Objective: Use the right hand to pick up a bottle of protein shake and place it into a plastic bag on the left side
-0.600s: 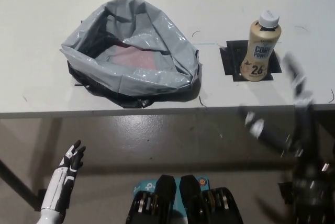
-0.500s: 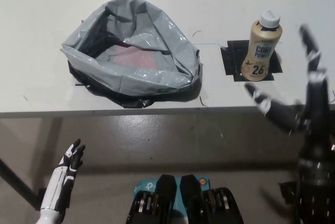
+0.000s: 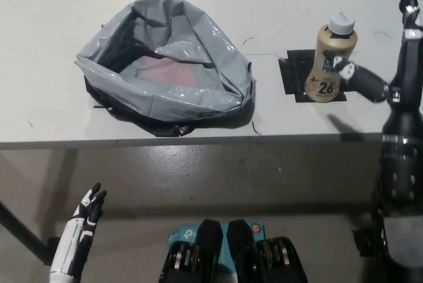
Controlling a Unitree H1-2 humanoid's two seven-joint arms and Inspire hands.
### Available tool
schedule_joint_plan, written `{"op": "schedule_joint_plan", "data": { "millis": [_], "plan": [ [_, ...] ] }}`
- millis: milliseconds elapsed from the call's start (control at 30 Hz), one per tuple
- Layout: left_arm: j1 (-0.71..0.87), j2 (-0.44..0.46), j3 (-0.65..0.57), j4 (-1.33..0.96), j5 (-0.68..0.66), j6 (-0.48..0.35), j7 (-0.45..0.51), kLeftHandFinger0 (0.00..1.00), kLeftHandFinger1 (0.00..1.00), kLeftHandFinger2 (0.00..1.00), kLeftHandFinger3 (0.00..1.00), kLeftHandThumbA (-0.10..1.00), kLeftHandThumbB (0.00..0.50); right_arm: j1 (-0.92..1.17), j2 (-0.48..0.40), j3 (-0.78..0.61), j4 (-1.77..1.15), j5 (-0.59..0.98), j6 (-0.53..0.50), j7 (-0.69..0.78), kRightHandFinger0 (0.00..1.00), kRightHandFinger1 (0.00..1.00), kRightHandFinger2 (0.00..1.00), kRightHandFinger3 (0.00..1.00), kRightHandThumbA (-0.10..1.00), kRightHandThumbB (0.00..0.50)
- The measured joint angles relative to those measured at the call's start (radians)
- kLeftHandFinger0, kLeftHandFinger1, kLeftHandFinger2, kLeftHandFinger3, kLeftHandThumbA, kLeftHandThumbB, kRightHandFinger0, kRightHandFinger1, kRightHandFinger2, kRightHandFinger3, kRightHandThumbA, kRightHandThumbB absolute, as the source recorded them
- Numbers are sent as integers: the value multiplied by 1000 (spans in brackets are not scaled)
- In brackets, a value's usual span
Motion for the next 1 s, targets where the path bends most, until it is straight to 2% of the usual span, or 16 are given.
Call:
{"op": "schedule_joint_plan", "data": {
  "millis": [100,233,400,500,900,1000],
  "plan": [
    [0,0,0,0,-1,-5,0,1000,1000,1000,1000,1000,144,-40,-6,-6,90,0,0,-15,1000,1000,1000,1000,954,344],
    [0,0,0,0,-2,-13,-1,1000,1000,1000,1000,1000,162,-66,-13,-6,163,0,1,-28,1000,1000,1000,1000,956,357],
    [2,0,0,0,-2,-17,-2,1000,1000,1000,1000,1000,144,-87,-23,-8,268,6,2,-43,1000,1000,1000,1000,949,345],
    [2,0,0,-1,-2,-18,-5,1000,1000,1000,1000,1000,152,-110,-33,-16,325,21,2,-44,1000,1000,1000,1000,992,390],
    [3,4,-6,-16,15,-25,-11,1000,1000,1000,1000,1000,156,-142,-38,-24,364,79,4,-35,1000,1000,1000,1000,1000,414],
    [3,13,-7,-19,19,-34,-11,1000,1000,1000,1000,999,180,-142,-38,-22,366,93,4,-30,1000,1000,1000,1000,982,422]
  ]
}}
